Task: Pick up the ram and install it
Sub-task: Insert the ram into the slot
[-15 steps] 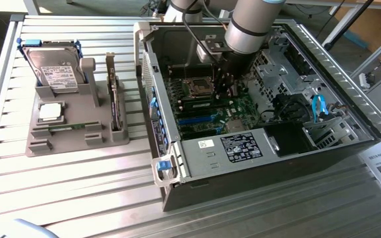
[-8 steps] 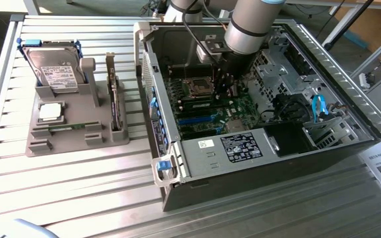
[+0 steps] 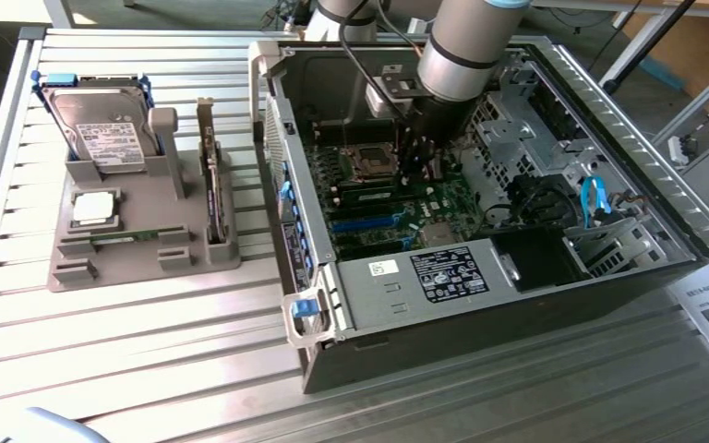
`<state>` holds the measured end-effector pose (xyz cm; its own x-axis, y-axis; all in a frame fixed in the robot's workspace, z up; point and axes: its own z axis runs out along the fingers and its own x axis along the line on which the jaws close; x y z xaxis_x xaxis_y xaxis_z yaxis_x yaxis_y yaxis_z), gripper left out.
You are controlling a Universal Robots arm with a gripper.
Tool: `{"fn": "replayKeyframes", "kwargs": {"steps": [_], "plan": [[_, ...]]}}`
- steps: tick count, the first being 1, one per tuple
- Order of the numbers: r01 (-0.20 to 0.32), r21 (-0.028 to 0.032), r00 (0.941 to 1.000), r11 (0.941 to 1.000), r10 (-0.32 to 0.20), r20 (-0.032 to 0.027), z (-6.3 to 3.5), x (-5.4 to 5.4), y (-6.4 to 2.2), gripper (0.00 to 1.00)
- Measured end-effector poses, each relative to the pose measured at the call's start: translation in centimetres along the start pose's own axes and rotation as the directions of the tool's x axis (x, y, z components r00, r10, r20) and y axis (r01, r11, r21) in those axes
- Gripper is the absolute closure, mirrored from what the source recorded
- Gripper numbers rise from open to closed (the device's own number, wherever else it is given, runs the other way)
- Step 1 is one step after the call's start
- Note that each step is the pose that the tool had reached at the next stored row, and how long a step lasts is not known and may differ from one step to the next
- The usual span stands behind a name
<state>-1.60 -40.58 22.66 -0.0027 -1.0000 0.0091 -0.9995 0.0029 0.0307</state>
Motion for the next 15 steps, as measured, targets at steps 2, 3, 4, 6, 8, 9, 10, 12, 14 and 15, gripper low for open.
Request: {"fn": "replayKeyframes", "kwargs": {"steps": [2,3,4,6,8,9,10,12,14,15], "plan": [[0.0,-0.0002,1.0,1.0,0.0,-0.0004,0.0,0.0,0.0,0.81],[0.0,-0.0005,1.0,1.0,0.0,-0.001,-0.02,0.0,0.01,0.81],[0.0,-0.0006,1.0,1.0,0.0,-0.0012,-0.03,0.0,0.01,0.81],[0.0,-0.0006,1.0,1.0,0.0,-0.0013,-0.04,0.0,0.01,0.81],[0.0,-0.0007,1.0,1.0,0.0,-0.0014,-0.24,0.0,0.02,0.81],[0.0,-0.0006,1.0,1.0,0.0,-0.0012,-0.45,0.0,0.03,0.81],[0.0,-0.0006,1.0,1.0,0.0,-0.0013,-0.77,0.0,0.03,0.81],[0.0,-0.0005,1.0,1.0,0.0,-0.0012,-1.45,0.0,0.05,0.81],[0.0,-0.0006,1.0,1.0,0.0,-0.0014,-2.04,0.0,0.06,0.81],[0.0,-0.0005,1.0,1.0,0.0,-0.0013,-2.33,0.0,0.06,0.81]]}}
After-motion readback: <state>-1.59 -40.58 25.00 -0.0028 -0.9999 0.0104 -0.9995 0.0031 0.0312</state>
